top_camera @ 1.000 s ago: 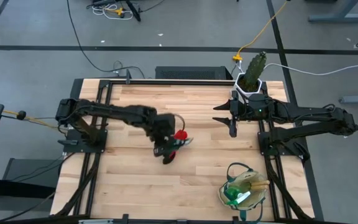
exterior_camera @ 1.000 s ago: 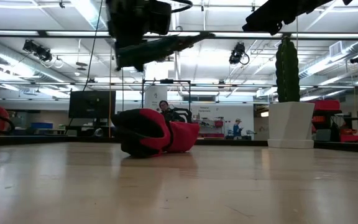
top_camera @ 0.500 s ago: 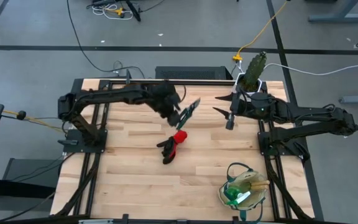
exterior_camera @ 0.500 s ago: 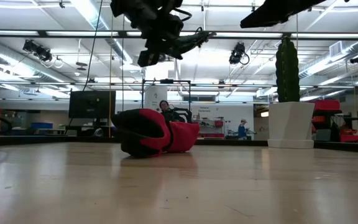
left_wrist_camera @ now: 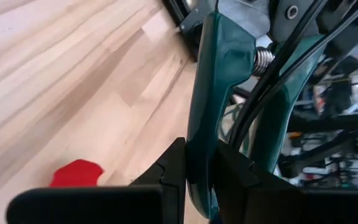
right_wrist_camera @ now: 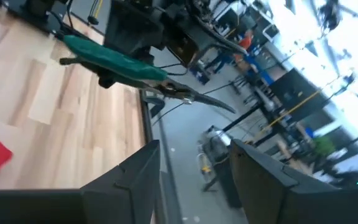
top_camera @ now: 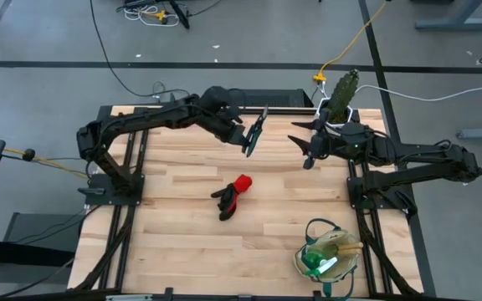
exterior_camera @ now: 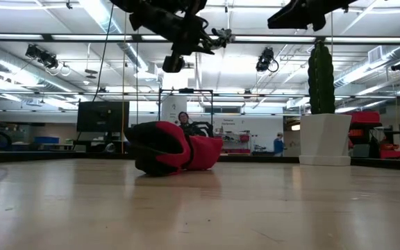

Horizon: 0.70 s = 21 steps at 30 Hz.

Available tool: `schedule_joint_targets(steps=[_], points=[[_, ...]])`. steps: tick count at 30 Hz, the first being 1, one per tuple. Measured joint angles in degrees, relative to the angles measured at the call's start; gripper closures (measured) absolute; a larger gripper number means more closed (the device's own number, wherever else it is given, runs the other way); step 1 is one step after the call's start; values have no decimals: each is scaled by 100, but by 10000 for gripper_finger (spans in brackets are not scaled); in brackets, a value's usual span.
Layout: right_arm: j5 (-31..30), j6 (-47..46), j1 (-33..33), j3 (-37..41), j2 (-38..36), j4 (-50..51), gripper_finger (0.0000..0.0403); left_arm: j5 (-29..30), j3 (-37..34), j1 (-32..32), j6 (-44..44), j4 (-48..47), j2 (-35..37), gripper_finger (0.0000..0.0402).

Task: Pick & Place Garden tools in Gardening bag
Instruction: Put the green shear scissors into the gardening tool bag

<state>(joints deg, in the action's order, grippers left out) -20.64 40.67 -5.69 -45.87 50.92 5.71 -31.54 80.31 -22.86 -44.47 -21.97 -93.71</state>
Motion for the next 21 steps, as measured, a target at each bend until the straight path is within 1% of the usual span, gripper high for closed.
schedule_joint_targets(steps=[4,9,13,17,21], points=[[4,760,0,0,0,-158,206,-204,0,-25,-230,413,-2,343],[6,1691,0,2,0,-585,206,-403,2,-23,-602,937,-2,343],[18,1890,0,2,0,-913,206,-456,2,-23,-870,1325,-2,343],[70,1877,1,2,0,-999,206,-241,2,-23,-900,1415,-2,343],[70,1877,1,2,0,-996,206,246,2,-23,-899,1418,-2,343]])
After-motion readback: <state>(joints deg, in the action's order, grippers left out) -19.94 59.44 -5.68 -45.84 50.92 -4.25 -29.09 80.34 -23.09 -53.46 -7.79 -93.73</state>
